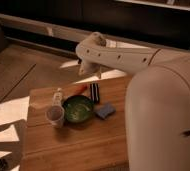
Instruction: Place the pepper on the white sponge
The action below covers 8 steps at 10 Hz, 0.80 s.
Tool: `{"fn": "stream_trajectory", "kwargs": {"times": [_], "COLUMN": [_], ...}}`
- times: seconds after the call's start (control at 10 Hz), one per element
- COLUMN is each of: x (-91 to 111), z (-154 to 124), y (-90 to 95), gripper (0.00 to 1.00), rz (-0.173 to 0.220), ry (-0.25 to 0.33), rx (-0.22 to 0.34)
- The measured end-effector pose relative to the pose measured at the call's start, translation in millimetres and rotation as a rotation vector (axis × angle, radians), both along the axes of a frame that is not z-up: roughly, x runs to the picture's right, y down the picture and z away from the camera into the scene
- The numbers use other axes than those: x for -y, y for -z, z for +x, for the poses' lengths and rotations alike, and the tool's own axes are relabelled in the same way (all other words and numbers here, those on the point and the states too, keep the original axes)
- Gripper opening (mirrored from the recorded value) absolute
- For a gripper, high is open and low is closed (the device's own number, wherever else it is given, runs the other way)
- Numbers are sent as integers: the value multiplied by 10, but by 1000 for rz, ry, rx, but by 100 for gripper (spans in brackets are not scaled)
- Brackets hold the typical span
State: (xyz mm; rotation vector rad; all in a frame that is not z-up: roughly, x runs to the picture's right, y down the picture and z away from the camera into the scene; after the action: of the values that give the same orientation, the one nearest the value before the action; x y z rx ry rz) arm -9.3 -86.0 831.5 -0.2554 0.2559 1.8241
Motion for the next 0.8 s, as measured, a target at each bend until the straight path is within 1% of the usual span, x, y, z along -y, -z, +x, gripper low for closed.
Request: {"fn": "stream_trajectory", "kwargs": {"times": [0.1,0.2,0.3,0.4,0.5,0.6,0.7,0.8], "x": [35,41,21,-18,-73,-264,-331,-364], "z": [49,75,6,-130,-254,-497,-575,-611], "y": [-197,-355,-529,-668,-756,-861,-889,-902], "gripper": [65,65,65,65,65,65,65,65], "rz": [10,12,5,-9,-25,-78,-96,-105], "ry": [-19,-25,-12,5,16,46,56,61], "rx": [-11,-13,7,40,69,126,145,154]}}
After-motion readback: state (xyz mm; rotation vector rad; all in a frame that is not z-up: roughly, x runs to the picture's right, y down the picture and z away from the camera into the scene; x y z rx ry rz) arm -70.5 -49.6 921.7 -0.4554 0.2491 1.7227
